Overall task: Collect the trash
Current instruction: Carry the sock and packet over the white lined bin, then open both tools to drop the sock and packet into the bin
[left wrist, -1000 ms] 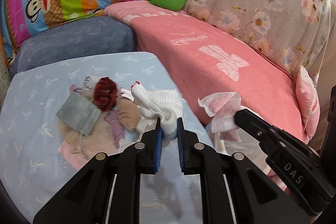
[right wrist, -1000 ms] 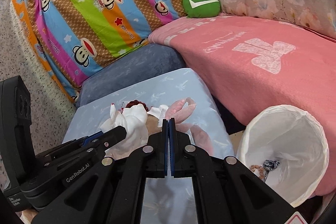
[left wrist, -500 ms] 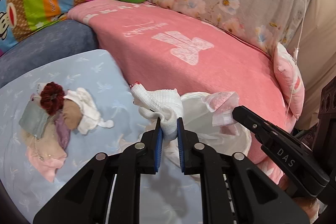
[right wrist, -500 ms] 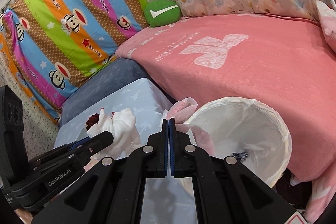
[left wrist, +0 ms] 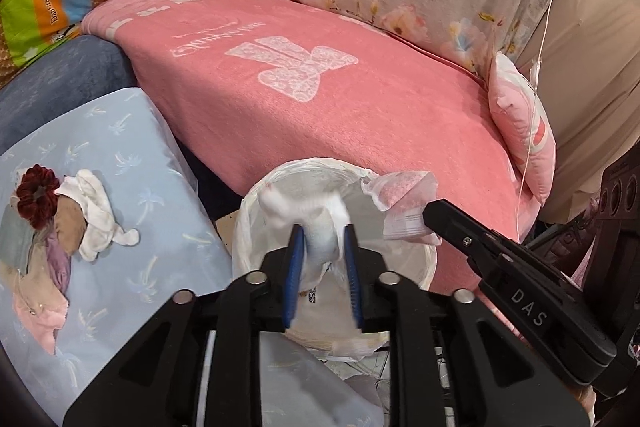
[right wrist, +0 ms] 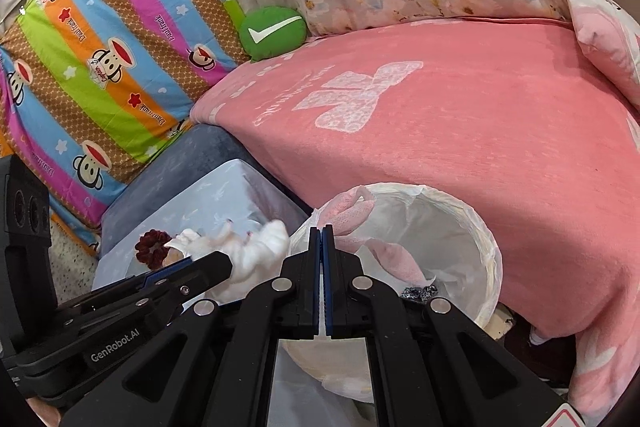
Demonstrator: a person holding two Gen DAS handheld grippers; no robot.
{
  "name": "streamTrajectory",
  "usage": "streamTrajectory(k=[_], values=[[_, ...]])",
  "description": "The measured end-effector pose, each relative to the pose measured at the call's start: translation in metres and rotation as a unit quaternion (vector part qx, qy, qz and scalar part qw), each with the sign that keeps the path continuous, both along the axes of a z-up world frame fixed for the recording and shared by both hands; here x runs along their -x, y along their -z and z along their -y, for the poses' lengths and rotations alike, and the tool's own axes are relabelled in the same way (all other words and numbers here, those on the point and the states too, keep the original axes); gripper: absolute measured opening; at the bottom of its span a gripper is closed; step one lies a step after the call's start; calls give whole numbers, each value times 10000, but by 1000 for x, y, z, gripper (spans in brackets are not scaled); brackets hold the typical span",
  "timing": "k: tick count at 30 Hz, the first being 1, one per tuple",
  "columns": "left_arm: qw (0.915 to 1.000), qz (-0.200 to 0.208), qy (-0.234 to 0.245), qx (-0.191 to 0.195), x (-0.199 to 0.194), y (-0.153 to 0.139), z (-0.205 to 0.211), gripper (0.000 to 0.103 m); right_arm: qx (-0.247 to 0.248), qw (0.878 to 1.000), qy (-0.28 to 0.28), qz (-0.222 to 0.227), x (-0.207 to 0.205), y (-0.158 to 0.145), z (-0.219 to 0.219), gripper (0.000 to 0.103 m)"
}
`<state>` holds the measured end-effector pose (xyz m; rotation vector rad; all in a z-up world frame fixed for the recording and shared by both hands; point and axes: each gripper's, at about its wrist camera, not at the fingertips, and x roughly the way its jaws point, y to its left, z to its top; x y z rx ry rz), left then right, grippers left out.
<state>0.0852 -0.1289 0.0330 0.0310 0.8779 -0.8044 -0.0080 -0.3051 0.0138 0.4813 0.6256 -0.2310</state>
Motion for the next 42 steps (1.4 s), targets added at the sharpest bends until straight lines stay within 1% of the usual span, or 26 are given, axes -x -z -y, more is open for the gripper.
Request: streamTrajectory(k=[1,2,3,4,6,10,13,21,27,37,38,40,42], values=[[10000,16,-16,-1,1,0,1,39,-8,10000,2,-4,0,0,1,1],[10000,42,-36,6,1,-1,1,45,-14,10000,3,-9,0,1,1,1],[9999,115,-82,14,3,-2,0,56,-19,10000,3,-14,0,2,2,1],[9998,177,-116,14,4,-3,0,60,-17,10000,0,-20,-1,3,2,1],[9996,235,-133,-4,4,-5,0,62,8,10000,-2,-34,-1,2,3,2],[9994,232,-244,-42,0,-5,-2,63,43,10000,26,-2,1,2,2,8],[9993,212,-315,-56,-1,-3,-5,63,33,10000,26,-7,0,2,2,8],[9987,246,-443,-52,-2,-3,-13,63,45,10000,-73,-31,-2,2,-6,14],[9981,227,-573,-37,-5,-1,-24,63,68,9998,-196,-72,-8,2,-17,14],[9959,155,-891,1,-14,4,-53,63,151,9986,-478,-139,-20,2,-47,16],[9955,151,-932,-1,-15,4,-57,63,157,9985,-503,-148,-22,2,-50,16],[9946,145,-1032,-3,-17,5,-65,63,166,9983,-543,-156,-25,2,-56,22],[9934,150,-1138,-5,-19,6,-73,63,171,9979,-605,-170,-28,2,-62,22]])
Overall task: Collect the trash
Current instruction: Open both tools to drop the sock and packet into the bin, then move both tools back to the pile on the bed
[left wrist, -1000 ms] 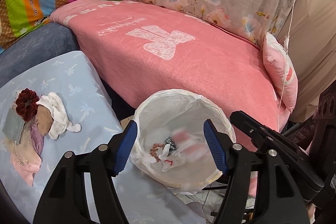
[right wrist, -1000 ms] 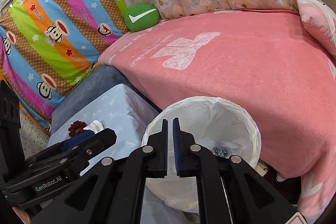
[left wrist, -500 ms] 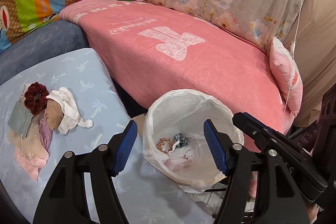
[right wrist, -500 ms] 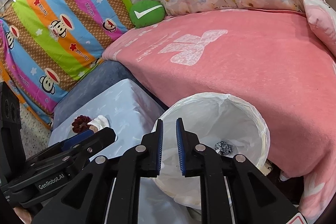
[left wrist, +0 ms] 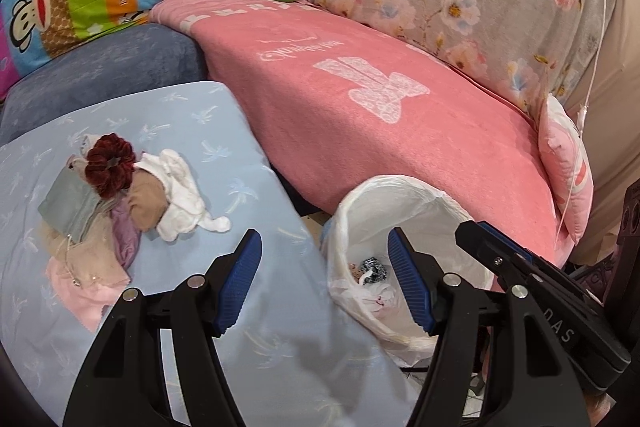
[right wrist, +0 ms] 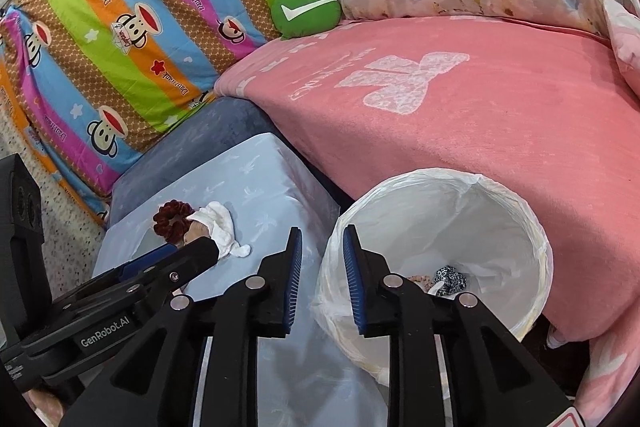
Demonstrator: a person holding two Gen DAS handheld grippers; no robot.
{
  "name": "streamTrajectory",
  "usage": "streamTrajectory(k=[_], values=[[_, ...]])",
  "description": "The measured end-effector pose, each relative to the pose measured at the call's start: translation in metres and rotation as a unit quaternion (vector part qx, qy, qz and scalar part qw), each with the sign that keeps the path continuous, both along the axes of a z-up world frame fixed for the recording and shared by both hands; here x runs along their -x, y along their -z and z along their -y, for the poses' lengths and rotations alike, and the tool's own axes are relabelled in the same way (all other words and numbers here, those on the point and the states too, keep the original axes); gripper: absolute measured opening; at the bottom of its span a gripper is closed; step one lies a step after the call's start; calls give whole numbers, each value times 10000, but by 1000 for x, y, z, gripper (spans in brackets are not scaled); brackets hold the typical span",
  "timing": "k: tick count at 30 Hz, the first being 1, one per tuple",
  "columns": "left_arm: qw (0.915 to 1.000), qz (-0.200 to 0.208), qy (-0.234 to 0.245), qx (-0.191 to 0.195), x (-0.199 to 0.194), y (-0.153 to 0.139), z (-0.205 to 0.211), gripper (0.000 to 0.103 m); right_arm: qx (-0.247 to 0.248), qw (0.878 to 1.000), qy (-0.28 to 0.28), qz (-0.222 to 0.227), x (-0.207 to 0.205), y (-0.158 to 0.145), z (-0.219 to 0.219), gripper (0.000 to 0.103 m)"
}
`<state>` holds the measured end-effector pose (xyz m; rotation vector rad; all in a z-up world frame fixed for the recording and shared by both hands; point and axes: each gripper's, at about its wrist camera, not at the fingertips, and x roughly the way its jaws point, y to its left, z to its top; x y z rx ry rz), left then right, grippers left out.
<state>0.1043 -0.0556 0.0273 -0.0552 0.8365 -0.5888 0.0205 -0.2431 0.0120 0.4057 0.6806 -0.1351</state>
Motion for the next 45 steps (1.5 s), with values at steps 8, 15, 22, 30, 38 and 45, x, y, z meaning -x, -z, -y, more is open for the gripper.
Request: streamTrajectory(k=[8,15,22,30,38,45], values=[[9991,-37,-426,41,-11,4,-36,70,72,9997,-244,-51,-14,0,-27,24],[9971,-102,-756,39,-20,11,-69,70,126,9988,-449,-122,-27,3,-51,29],[9935,-200,-1118,17,-31,21,-104,70,132,9973,-694,-221,-44,10,-79,30],[9867,-270,-1602,-16,-50,31,-150,78,173,9934,-1072,-357,-71,20,-122,31],[9788,-402,-2007,-79,-75,47,-198,78,147,9892,-1374,-491,-105,33,-162,31],[9745,-563,-2165,-150,-102,64,-221,77,154,9856,-1586,-560,-138,41,-191,31]])
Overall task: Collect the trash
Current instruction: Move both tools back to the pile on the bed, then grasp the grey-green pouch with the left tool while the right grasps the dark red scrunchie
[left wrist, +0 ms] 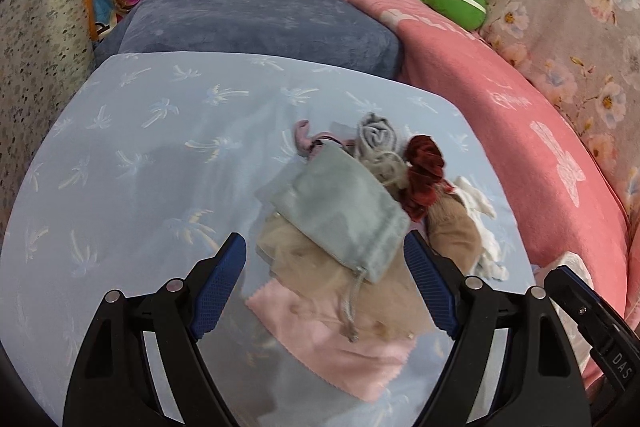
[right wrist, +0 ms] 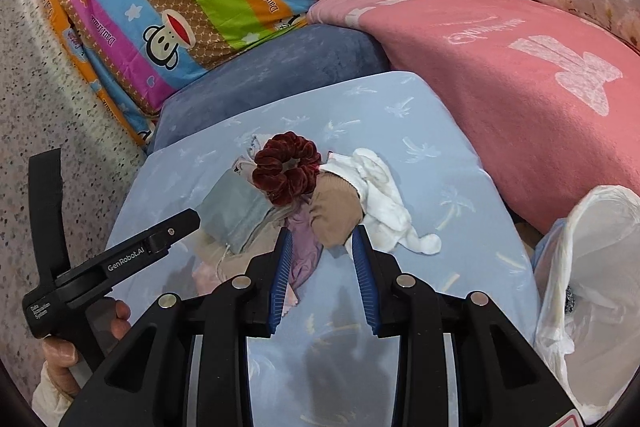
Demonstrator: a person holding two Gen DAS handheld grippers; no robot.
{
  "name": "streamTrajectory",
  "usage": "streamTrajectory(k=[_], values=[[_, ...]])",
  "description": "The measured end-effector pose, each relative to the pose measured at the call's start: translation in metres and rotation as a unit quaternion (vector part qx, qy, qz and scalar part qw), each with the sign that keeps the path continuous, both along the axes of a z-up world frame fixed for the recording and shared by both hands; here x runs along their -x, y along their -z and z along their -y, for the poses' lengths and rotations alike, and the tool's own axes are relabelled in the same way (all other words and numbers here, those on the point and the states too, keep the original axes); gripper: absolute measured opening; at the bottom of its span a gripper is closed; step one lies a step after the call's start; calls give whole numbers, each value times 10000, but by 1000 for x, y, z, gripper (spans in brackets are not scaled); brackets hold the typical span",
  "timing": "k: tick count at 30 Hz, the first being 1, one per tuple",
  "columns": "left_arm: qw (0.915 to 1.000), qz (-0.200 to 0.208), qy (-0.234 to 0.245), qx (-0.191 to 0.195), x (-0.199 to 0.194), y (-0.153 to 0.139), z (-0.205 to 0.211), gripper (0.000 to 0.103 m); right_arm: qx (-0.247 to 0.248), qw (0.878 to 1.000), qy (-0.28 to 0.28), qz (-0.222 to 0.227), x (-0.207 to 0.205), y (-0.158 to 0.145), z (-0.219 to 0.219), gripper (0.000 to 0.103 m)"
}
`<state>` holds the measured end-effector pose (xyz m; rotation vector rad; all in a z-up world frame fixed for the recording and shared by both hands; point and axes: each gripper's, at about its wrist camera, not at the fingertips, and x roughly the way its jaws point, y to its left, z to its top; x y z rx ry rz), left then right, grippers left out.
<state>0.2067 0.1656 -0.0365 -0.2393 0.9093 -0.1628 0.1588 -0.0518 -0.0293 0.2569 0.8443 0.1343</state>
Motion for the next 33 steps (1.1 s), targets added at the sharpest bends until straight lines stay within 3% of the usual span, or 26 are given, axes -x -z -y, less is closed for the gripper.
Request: streamTrajectory(k=[9,17,25,27,33], values=[[9997,-185,142,108,-31,14,-9,76,60,9996,-271,-50,-45,14,-35,31],[9978,-321,552,160,-43,23,1,54,-118,9997,-209,-104,-82,20,-47,31],[9967,-245,740,211,-41,21,1,23,-288,9986,-207,-384,-115,41,-57,31],[9965,-209,778,230,-40,19,1,20,-345,9980,-224,-471,-117,48,-59,31],[9960,-103,846,266,-35,11,3,13,-337,9982,-250,-435,-108,49,-60,19]])
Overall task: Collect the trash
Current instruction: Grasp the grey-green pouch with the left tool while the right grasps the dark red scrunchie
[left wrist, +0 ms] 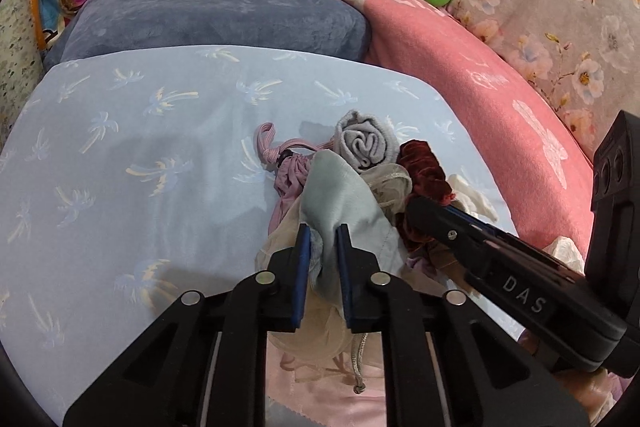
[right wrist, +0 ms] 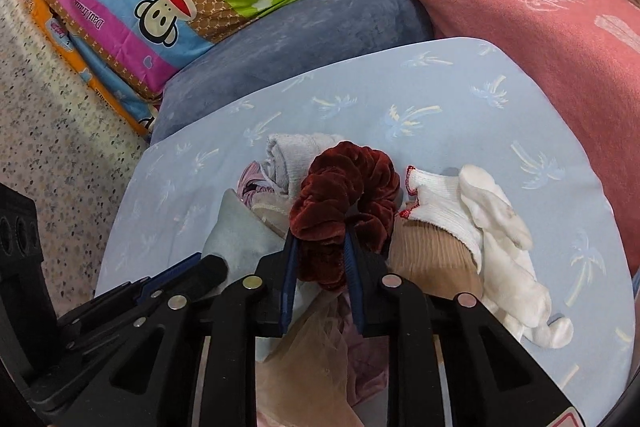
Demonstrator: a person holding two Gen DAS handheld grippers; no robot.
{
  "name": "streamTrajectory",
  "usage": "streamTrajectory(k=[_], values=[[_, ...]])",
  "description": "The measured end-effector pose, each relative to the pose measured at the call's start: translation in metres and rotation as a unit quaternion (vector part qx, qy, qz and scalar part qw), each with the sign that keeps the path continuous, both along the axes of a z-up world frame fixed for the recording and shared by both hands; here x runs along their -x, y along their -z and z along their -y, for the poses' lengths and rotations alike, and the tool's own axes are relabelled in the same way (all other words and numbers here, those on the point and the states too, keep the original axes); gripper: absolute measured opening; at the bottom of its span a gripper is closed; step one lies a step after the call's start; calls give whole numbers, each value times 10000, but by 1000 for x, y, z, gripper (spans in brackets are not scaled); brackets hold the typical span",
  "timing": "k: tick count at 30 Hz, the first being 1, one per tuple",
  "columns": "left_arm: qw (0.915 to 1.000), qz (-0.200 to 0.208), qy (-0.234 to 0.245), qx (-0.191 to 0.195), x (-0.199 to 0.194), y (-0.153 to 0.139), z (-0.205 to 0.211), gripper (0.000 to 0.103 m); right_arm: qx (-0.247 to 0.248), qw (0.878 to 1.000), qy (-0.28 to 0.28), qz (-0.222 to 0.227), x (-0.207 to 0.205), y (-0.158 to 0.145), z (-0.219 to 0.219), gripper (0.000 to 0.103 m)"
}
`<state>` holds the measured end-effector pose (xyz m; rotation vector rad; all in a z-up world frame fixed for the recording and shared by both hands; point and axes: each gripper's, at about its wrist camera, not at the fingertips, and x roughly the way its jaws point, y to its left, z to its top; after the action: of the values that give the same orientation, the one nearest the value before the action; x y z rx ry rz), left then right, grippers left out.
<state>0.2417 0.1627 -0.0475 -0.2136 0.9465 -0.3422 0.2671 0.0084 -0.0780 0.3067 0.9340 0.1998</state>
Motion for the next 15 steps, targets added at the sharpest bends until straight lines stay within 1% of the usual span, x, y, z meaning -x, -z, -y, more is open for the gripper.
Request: streamTrajectory(k=[3,6,15], values=[[10000,78,4,42,5,-8,2,12,-69,9999,26,71,9,-8,5,16],[9998,180,7,65,11,-17,5,11,-96,9997,38,199,20,-21,10,8],[9983,565,99,139,36,-55,20,11,-63,9974,64,720,64,-69,27,8]])
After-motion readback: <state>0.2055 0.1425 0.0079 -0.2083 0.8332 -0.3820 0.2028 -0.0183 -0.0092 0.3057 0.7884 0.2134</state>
